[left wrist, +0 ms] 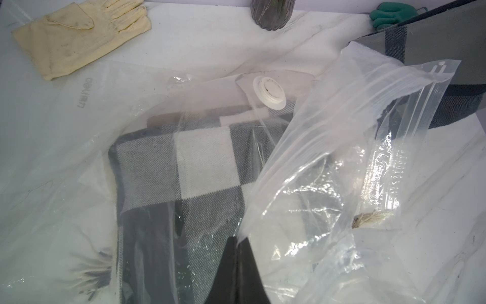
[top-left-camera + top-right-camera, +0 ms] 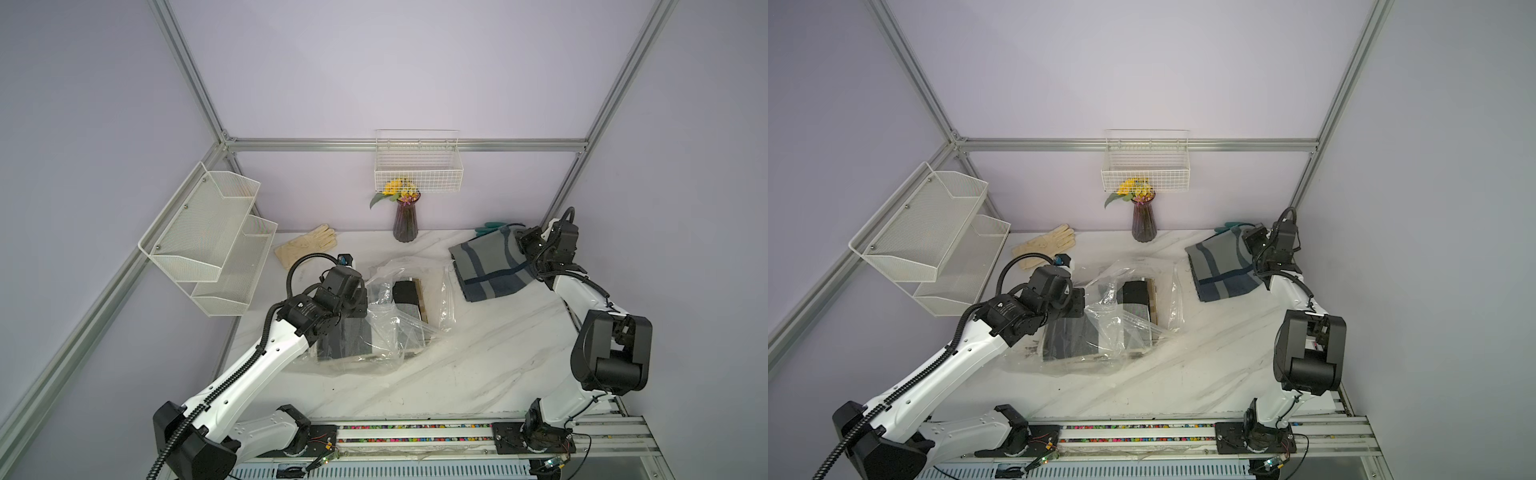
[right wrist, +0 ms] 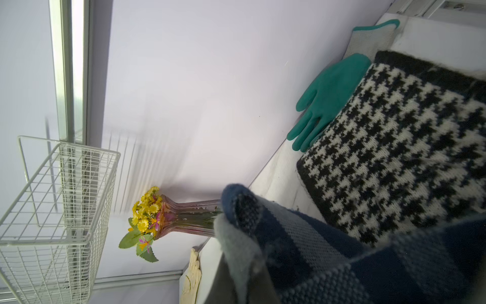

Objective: Take the scarf out of the vacuum bag
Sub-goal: Place the scarf at the corner of the board.

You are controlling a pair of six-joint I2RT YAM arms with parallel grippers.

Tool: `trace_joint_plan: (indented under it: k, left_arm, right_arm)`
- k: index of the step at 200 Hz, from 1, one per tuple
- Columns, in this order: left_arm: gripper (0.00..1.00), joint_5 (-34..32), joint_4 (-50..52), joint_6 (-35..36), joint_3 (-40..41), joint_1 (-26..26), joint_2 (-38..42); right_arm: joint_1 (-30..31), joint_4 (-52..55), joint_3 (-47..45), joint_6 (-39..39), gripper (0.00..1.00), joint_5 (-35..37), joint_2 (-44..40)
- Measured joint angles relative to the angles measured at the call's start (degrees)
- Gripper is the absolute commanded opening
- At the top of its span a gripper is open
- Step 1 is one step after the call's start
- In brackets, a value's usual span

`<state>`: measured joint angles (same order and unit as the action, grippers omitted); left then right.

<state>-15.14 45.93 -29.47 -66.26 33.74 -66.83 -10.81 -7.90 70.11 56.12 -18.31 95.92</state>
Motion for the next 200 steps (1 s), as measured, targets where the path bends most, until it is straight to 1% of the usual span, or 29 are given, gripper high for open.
trace_joint_plan:
  k: [45, 96, 142, 200]
  left_arm:
    - [0.0, -0.09, 0.0, -0.02, 0.02, -0.04, 0.0]
    - [0.0, -0.09, -0.02, -0.04, 0.02, -0.04, 0.0]
    - [0.0, -0.07, -0.04, -0.04, 0.02, -0.07, -0.11]
    - [0.0, -0.15, -0.04, 0.0, 0.02, -0.31, -1.53]
  right_arm:
    - [-0.42, 1.29, 1.64, 1.18, 0.0, 2.34, 0.28]
    - [-3.34, 2.36, 4.33, -1.25, 0.0, 2.1, 2.38]
    - [-6.88, 2.38, 5.03, -2.89, 0.0, 0.31, 4.22]
    - [-9.16, 1.86, 8.24, -3.72, 0.0, -2.45, 8.31]
